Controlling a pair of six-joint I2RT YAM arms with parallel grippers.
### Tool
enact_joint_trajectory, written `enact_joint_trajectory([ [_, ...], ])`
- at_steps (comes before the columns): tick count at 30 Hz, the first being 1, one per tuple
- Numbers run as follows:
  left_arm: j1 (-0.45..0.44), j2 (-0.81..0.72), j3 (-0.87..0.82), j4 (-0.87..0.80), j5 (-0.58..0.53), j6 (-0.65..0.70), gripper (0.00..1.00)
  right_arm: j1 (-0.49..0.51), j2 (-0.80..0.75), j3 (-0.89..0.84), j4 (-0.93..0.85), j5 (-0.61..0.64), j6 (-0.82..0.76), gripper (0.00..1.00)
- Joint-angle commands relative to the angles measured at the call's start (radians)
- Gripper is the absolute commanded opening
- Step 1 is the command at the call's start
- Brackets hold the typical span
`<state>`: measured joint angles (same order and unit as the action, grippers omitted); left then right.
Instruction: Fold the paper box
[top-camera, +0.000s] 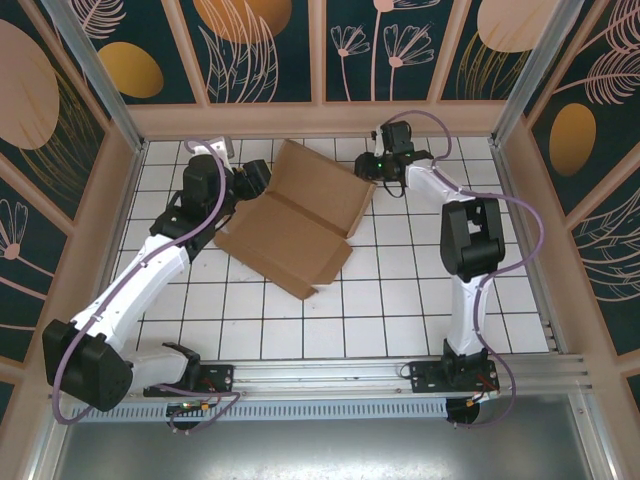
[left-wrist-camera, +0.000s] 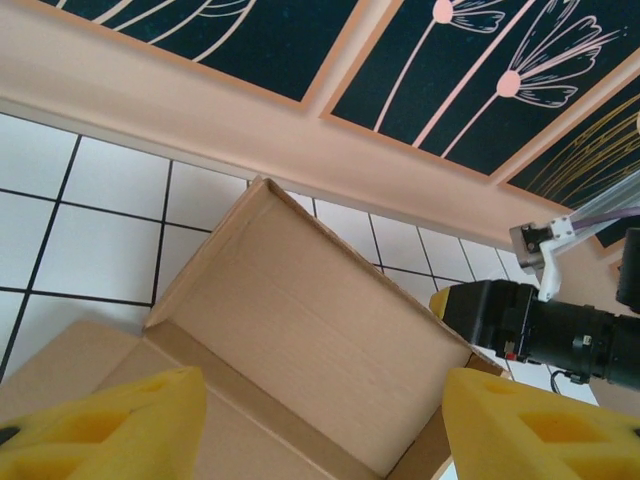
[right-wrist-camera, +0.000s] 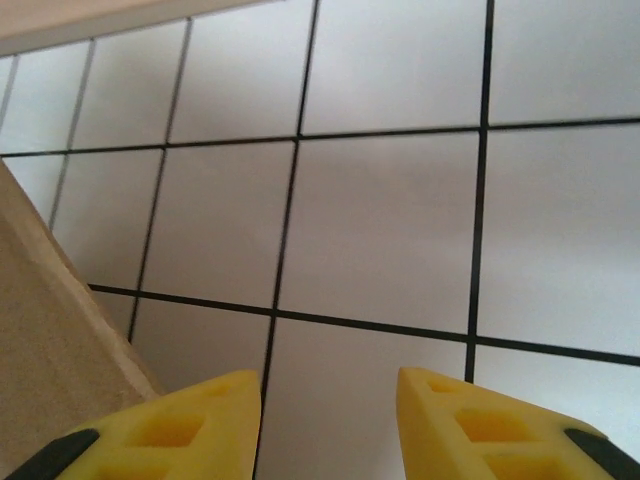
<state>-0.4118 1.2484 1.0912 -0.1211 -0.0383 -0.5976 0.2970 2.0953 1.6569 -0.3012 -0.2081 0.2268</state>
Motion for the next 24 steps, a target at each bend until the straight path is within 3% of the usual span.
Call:
enact_joint_trajectory([
  [1, -0.004, -0.022, 0.052, -0.075, -0.057, -0.007, 0.64, -0.017, 0.053, -0.005, -0.07, -0.018, 0.044, 0.41],
  [5, -0.003, -0.038, 0.11, -0.125, -0.14, 0.028, 0.64, 0.012, -0.039, -0.213, -0.009, 0.002, 0.112, 0.4],
  [9, -0.004, -0.036, 0.173, -0.189, -0.234, 0.054, 0.65, 0.115, -0.233, -0.418, 0.044, 0.039, 0.133, 0.4],
  [12, -0.004, -0.051, 0.189, -0.204, -0.287, 0.061, 0.67, 0.183, -0.362, -0.517, 0.07, -0.034, 0.13, 0.4],
  [14, -0.003, -0.066, 0.187, -0.205, -0.31, 0.064, 0.68, 0.198, -0.383, -0.528, 0.026, -0.05, 0.085, 0.42],
  [16, -0.004, -0.078, 0.181, -0.216, -0.331, 0.058, 0.68, 0.185, -0.392, -0.532, -0.004, 0.062, 0.027, 0.44],
  [18, -0.004, -0.091, 0.163, -0.22, -0.33, 0.051, 0.68, 0.153, -0.422, -0.546, 0.066, 0.069, -0.016, 0.48],
  [20, -0.004, -0.1, 0.144, -0.238, -0.319, 0.042, 0.68, 0.142, -0.424, -0.523, 0.15, 0.102, -0.044, 0.59],
  [24, -0.004, -0.115, 0.12, -0.278, -0.274, 0.022, 0.67, 0.14, -0.222, -0.272, 0.163, 0.09, -0.122, 0.69],
])
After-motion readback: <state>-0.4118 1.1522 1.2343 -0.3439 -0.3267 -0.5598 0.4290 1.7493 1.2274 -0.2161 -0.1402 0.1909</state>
